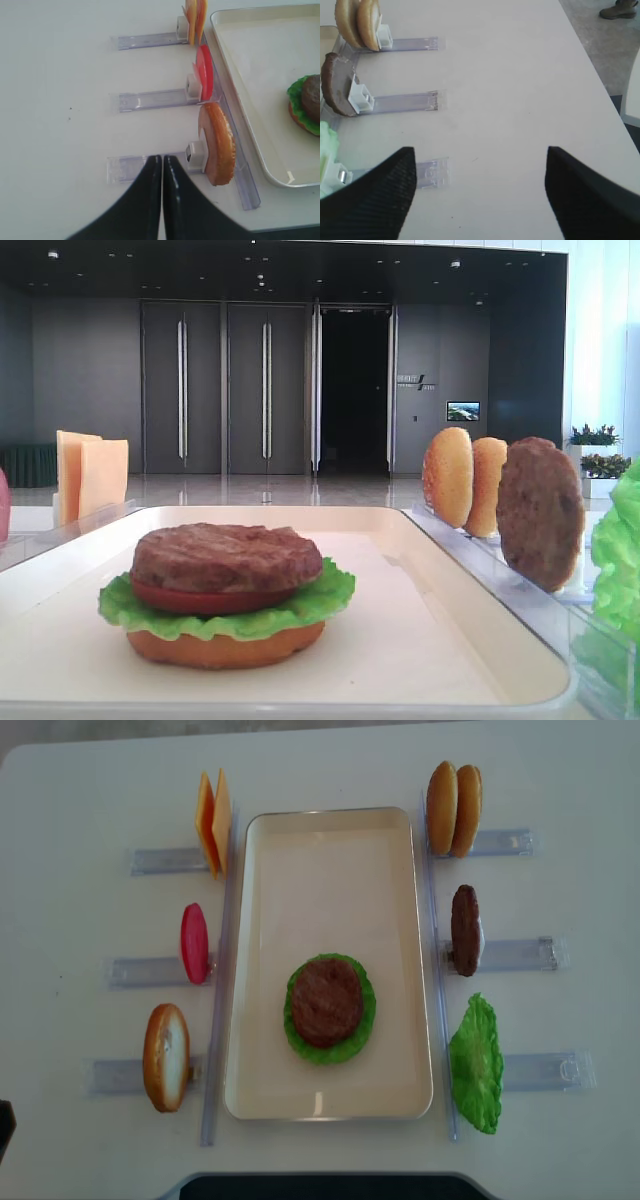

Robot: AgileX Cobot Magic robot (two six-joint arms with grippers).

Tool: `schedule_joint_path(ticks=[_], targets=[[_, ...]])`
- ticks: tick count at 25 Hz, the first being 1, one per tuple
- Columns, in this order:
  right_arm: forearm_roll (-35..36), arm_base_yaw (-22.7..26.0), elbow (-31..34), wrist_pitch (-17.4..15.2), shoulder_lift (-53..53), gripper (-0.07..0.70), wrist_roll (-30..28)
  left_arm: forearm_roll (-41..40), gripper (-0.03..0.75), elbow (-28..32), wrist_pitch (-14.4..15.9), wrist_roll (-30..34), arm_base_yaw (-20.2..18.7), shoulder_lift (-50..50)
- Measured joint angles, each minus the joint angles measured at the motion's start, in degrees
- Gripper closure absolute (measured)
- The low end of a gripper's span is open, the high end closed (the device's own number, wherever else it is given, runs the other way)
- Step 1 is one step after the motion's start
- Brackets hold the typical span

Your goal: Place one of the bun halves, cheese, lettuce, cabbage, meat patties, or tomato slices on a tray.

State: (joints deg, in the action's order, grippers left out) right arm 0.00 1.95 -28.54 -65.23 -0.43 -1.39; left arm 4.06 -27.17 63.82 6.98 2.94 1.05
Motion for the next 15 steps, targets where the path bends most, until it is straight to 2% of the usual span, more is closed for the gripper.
schedule_joint_path(ticks=[15], targets=[[0.0, 0.0, 0.0, 0.0, 0.0, 0.095, 0.0, 0.0, 0.716, 0.0, 0.0, 0.0, 0.0, 0.0]])
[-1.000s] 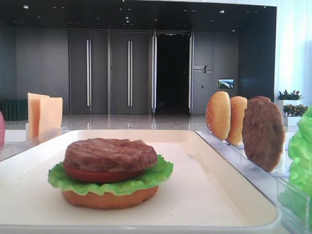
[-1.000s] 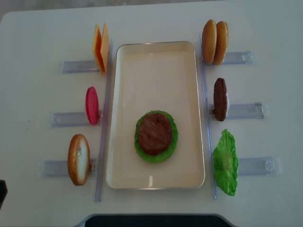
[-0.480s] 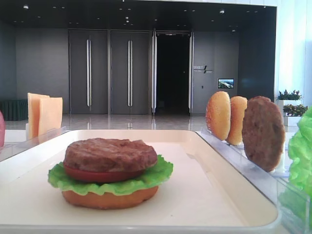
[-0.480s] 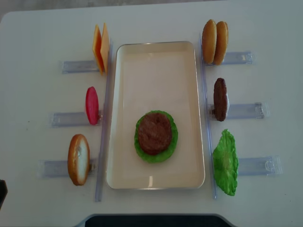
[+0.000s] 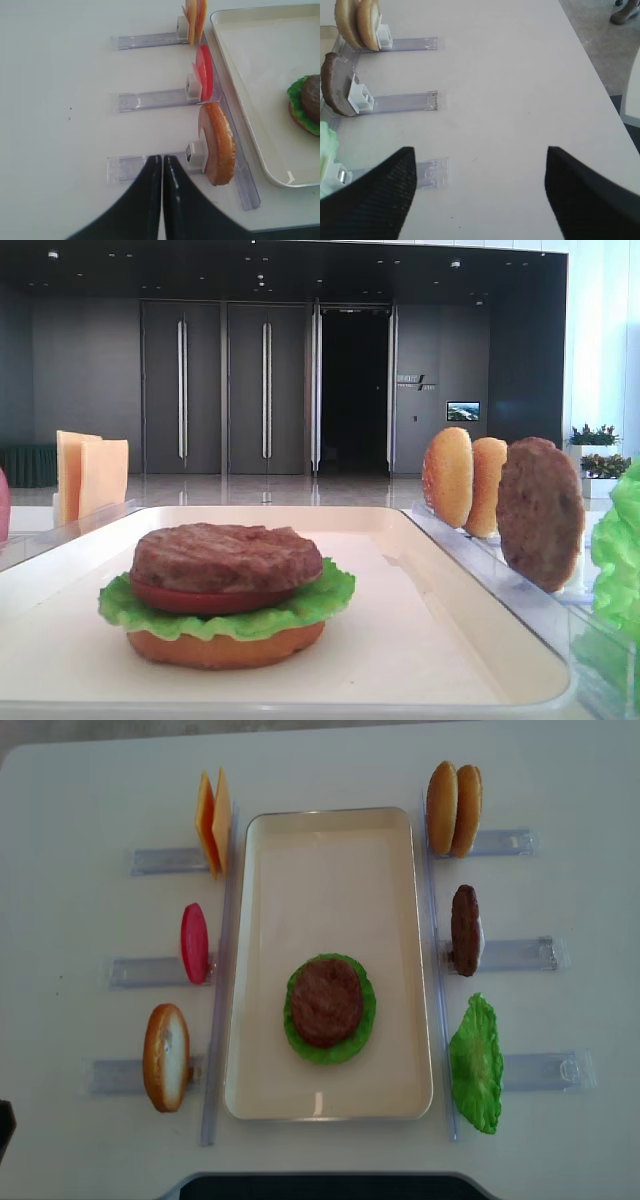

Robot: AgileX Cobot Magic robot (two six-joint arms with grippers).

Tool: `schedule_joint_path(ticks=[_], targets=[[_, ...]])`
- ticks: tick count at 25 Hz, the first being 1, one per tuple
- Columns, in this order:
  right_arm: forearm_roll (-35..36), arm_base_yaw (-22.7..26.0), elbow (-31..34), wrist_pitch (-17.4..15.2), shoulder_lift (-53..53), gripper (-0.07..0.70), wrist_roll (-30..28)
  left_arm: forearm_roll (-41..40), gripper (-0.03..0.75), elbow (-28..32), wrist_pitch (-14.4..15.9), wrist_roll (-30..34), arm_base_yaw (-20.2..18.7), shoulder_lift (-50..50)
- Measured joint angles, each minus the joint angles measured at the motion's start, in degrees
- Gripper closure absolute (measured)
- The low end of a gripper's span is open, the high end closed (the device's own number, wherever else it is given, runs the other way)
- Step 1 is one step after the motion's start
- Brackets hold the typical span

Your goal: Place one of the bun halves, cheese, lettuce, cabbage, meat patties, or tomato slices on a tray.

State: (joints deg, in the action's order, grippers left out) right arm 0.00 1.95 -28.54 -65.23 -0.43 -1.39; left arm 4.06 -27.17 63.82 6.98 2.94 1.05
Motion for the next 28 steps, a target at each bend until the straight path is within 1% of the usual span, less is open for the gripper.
schedule_joint_path(ticks=[28], targets=[[0.0, 0.0, 0.0, 0.0, 0.0, 0.095, 0.0, 0.0, 0.716, 0.0, 0.0, 0.0, 0.0, 0.0]])
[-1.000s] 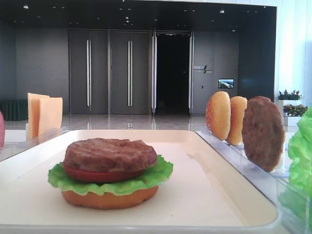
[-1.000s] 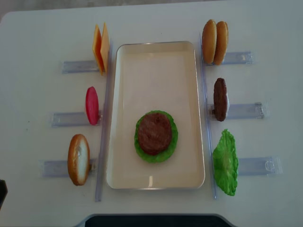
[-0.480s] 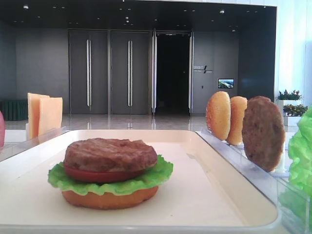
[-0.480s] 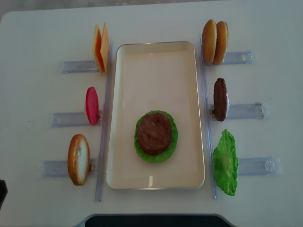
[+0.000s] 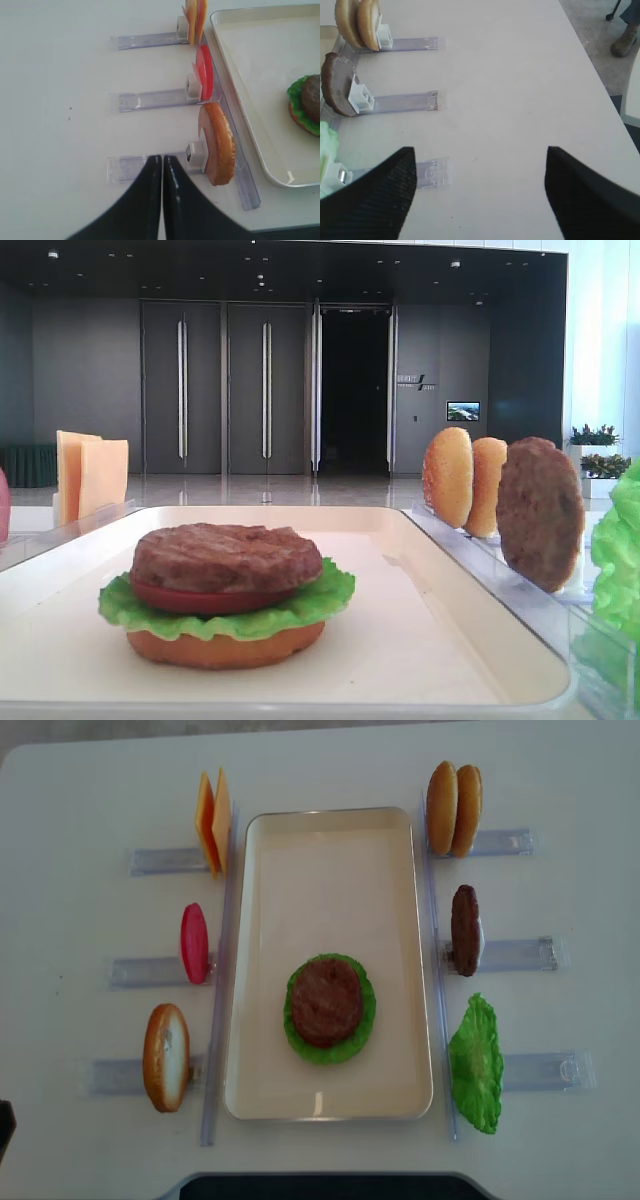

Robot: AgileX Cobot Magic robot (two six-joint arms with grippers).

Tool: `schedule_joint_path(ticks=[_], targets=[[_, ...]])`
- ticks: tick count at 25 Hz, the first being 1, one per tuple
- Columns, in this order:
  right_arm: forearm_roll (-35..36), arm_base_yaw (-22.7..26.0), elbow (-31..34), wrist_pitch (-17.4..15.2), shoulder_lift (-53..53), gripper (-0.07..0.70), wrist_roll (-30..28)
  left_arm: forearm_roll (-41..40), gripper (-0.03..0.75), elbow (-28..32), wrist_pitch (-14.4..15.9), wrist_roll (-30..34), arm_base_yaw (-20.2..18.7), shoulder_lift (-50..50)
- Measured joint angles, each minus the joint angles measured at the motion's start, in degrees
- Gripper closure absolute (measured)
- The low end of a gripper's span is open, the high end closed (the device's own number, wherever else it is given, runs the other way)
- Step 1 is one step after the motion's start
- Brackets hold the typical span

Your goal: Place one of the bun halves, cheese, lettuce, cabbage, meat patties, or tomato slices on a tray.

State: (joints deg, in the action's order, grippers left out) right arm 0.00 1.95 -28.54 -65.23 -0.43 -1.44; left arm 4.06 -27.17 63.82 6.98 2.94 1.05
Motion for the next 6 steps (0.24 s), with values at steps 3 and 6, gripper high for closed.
schedule_joint_path(ticks=[3, 6], targets=[[0.0, 0.0, 0.0, 0.0, 0.0, 0.095, 0.0, 0.0, 0.716, 0.0, 0.0, 0.0, 0.0, 0.0], [0.3, 0.0, 0.0, 0.0, 0.0, 0.095, 0.0, 0.0, 0.716, 0.0, 0.0, 0.0, 0.0, 0.0]])
